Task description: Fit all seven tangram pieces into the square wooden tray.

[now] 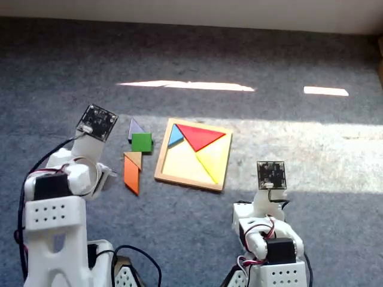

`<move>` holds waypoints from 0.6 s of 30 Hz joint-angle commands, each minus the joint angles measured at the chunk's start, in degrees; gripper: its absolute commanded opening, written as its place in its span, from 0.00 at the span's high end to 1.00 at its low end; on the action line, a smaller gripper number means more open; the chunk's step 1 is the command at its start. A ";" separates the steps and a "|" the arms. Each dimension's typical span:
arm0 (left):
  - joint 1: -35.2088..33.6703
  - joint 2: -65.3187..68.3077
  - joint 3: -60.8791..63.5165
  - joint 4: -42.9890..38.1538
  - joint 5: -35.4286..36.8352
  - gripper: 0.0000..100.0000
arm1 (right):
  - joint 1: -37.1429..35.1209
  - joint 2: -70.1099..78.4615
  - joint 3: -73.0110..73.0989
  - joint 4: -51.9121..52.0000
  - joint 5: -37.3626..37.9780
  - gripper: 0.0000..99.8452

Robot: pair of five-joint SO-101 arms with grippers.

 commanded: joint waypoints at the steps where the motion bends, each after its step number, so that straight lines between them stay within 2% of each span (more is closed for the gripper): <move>1: 3.30 8.75 -3.30 -2.90 4.84 0.73 | 0.75 -0.66 7.16 -1.19 0.35 0.99; 5: 8.22 15.60 -3.38 -6.07 10.99 0.73 | 0.75 -0.66 7.16 -1.19 0.35 0.99; 10: 9.45 21.05 -6.11 -12.66 16.09 0.73 | 3.38 -0.66 7.16 -3.12 0.26 0.99; 18: 12.70 35.65 -19.47 -13.19 24.62 0.72 | 3.82 -0.66 7.16 -3.56 0.18 0.99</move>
